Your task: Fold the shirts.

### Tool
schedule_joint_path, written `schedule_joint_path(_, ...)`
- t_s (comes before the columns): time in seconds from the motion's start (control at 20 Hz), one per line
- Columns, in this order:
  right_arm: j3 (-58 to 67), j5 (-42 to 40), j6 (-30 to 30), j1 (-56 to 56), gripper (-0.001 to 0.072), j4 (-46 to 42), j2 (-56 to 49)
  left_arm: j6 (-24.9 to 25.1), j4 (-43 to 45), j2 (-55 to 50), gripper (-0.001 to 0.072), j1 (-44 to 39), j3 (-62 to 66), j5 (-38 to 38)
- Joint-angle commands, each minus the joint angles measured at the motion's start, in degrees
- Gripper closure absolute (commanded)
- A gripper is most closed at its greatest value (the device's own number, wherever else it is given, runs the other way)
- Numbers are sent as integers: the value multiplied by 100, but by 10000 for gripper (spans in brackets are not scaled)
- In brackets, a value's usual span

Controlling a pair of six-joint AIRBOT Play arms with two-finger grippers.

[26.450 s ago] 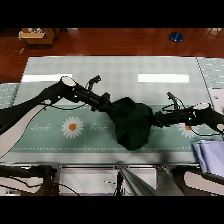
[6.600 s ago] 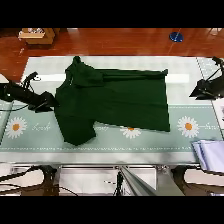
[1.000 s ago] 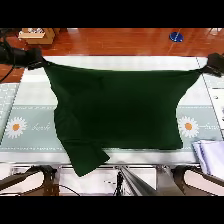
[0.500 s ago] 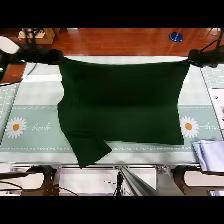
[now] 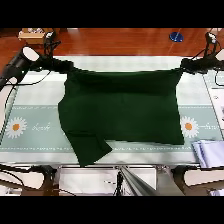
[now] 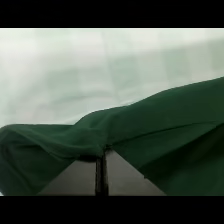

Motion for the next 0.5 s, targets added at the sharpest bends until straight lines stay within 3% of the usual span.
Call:
schedule_joint_path(0.0, 4, 863, 0, -17, 693, -133, 181, -52, 22, -9, 675, 81, 138, -1246)
schedule_joint_path(0.15, -4, 1895, 155, 33, 693, -157, 79, -778, 306, -79, 675, 68, 122, -1869)
schedule_joint_path(0.45, -17, 2090, 431, 125, 692, -291, -127, -973, 321, -269, 675, 68, 122, -1906)
